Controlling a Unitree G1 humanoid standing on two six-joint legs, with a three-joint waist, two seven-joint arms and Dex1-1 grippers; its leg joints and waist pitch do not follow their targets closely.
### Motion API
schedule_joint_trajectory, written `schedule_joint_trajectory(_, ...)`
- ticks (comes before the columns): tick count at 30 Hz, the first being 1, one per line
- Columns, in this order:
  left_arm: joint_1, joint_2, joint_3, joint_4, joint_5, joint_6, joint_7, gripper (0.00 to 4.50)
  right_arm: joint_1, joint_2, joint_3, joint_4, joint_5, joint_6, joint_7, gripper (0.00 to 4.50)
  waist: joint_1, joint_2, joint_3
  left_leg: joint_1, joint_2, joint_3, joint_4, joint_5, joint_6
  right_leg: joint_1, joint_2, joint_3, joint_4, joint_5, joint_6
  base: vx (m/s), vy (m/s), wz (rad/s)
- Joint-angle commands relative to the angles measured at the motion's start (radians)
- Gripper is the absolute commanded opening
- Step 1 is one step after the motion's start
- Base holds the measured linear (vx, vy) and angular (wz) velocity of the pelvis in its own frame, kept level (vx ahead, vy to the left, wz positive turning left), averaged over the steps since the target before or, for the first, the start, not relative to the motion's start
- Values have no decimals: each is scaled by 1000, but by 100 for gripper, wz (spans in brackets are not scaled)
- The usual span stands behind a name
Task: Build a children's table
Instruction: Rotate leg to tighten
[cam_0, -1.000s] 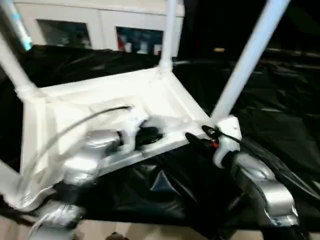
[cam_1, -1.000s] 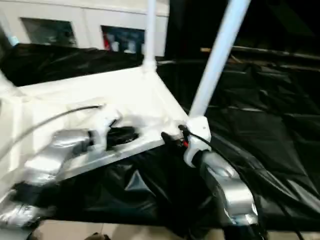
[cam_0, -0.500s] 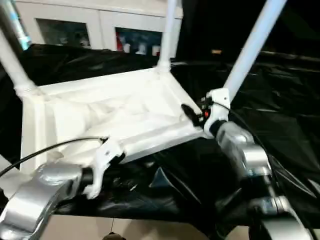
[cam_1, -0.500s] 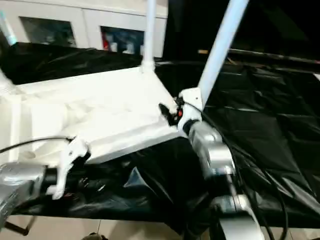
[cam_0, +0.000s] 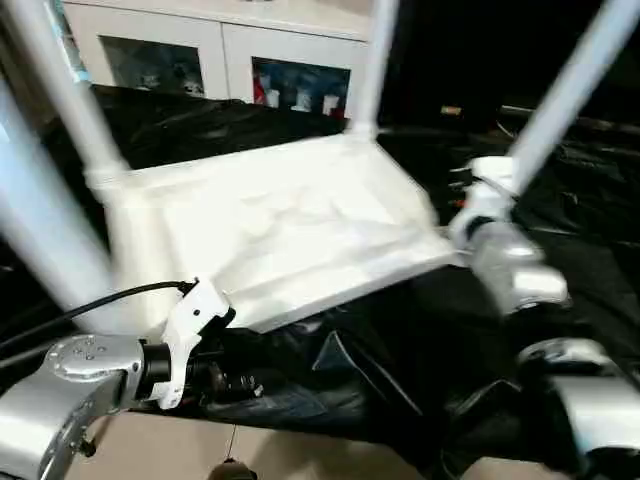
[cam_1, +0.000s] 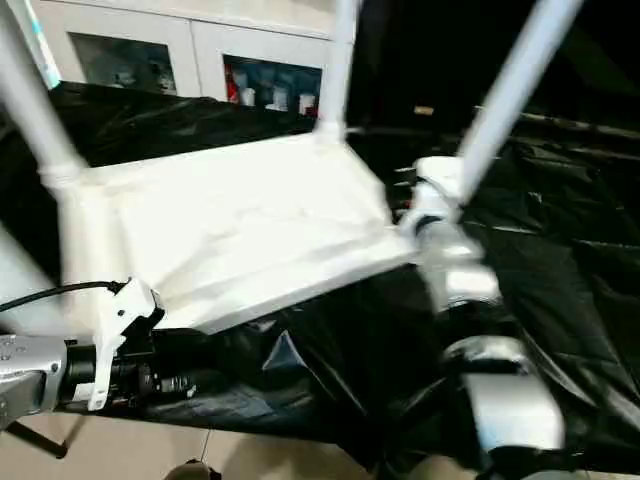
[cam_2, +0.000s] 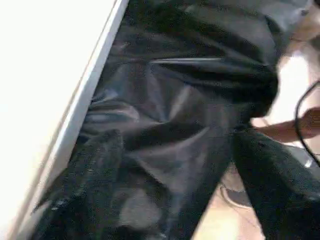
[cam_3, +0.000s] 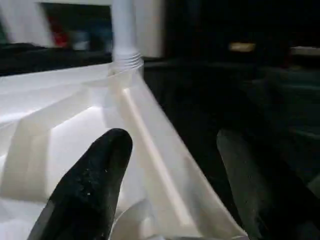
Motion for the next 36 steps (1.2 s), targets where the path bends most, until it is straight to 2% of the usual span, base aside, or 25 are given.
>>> schedule_joint_trajectory(1,-29,18,-8,-5,-28,5,-30,426,-23,-61,-46,48,-5,-29,-43,312,-15,24,-62,26,-10,14,-65,-310,-66,30,-11,21,-68,-168,-149,0,0,0)
schedule_joint_trajectory(2,-38,27,-16,3,-31,0,-42,426,-28,-75,-49,61,-5,-33,-47,312,-13,26,-63,29,-10,14,-64,-318,-68,28,-11,20,-69,-175,-150,0,0,0)
schedule_joint_trajectory(4,-51,44,-29,15,-38,-3,-55,444,-38,-92,-52,88,-7,-45,-51,312,-17,21,-61,23,-12,13,-63,-333,-67,30,-9,18,-68,-195,-150,0,0,0)
schedule_joint_trajectory(6,-59,65,-44,28,-41,-10,-73,444,-48,-105,-50,117,-19,-53,-60,312,-22,23,-63,22,-12,12,-61,-325,-63,31,-11,18,-69,-194,-148,0,0,0)
schedule_joint_trajectory(8,-58,96,-58,39,-38,-18,-96,444,-56,-117,-52,143,-21,-66,-62,312,-28,30,-65,19,-13,11,-60,-313,-62,32,-10,17,-66,-176,-157,0,0,0)
schedule_joint_trajectory(9,-56,104,-61,42,-37,-21,-101,444,-57,-119,-53,148,-21,-70,-61,312,-33,26,-66,17,-14,12,-58,-304,-60,34,-8,17,-64,-158,-164,0,0,0)
schedule_joint_trajectory(12,-38,132,-56,42,-36,-30,-109,444,-62,-126,-52,166,-25,-79,-62,312,-39,30,-67,17,-13,13,-57,-290,-55,35,-7,15,-61,-131,-180,0,0,0)
schedule_joint_trajectory(13,-9,157,-42,31,-42,-33,-113,444,-59,-124,-38,167,-28,-85,-21,312,-40,34,-67,18,-12,12,-55,-294,-53,36,-7,15,-59,-119,-185,0,0,0)
schedule_joint_trajectory(14,5,166,-33,24,-47,-32,-114,444,-55,-120,-31,161,-29,-87,2,312,-43,31,-66,15,-13,13,-56,-295,-51,37,-6,15,-60,-119,-185,0,0,0)
schedule_joint_trajectory(18,84,205,15,-7,-62,-32,-121,444,-23,-98,3,117,-32,-92,88,312,-49,36,-62,18,-9,12,-58,-333,-39,33,-7,15,-66,-167,-195,0,0,0)
schedule_joint_trajectory(19,141,227,54,-21,-70,-31,-123,444,12,-80,16,66,-27,-89,128,312,-49,37,-60,18,-8,12,-59,-347,-39,32,-7,16,-68,-185,-194,0,0,0)
schedule_joint_trajectory(20,161,231,71,-25,-72,-32,-124,444,25,-75,20,48,-26,-88,135,312,-49,35,-59,16,-8,11,-61,-346,-37,34,-8,16,-68,-187,-191,0,0,0)
schedule_joint_trajectory(22,235,244,144,-27,-78,-41,-127,444,87,-52,33,-34,-17,-80,148,312,-50,40,-57,20,-6,10,-64,-363,-35,29,-6,17,-73,-211,-186,0,0,0)
schedule_joint_trajectory(26,327,263,274,18,-71,-93,-148,444,218,-17,57,-209,-2,-58,149,312,-48,42,-52,26,-4,9,-69,-407,-35,21,-4,19,-83,-261,-170,0,0,0)
schedule_joint_trajectory(27,348,258,328,44,-77,-126,-161,444,271,-2,57,-280,7,-47,141,312,-47,39,-48,26,-6,8,-72,-427,-32,20,-4,20,-89,-298,-155,0,0,0)
schedule_joint_trajectory(29,366,243,412,82,-101,-168,-189,444,363,30,35,-395,27,-31,90,312,-46,39,-49,31,-3,6,-75,-450,-38,14,-4,22,-91,-319,-144,0,0,0)
schedule_joint_trajectory(30,367,237,427,87,-106,-188,-193,444,381,37,27,-416,30,-27,78,312,-45,43,-47,32,-2,3,-79,-471,-44,12,-5,23,-92,-336,-138,0,0,0)
schedule_joint_trajectory(31,363,228,442,92,-116,-203,-193,444,399,42,20,-433,27,-26,63,312,-47,40,-46,34,-1,1,-81,-496,-49,9,-4,22,-94,-351,-134,0,0,0)
schedule_joint_trajectory(34,347,201,481,107,-148,-232,-188,444,443,56,-1,-474,18,-21,20,312,-47,43,-44,35,-1,0,-83,-517,-54,7,-7,24,-96,-365,-126,0,0,0)
schedule_joint_trajectory(36,287,154,521,152,-186,-274,-157,444,488,68,-36,-487,-7,-20,-65,312,-45,44,-45,40,-5,2,-80,-520,-61,3,-9,26,-99,-374,-116,0,0,0)
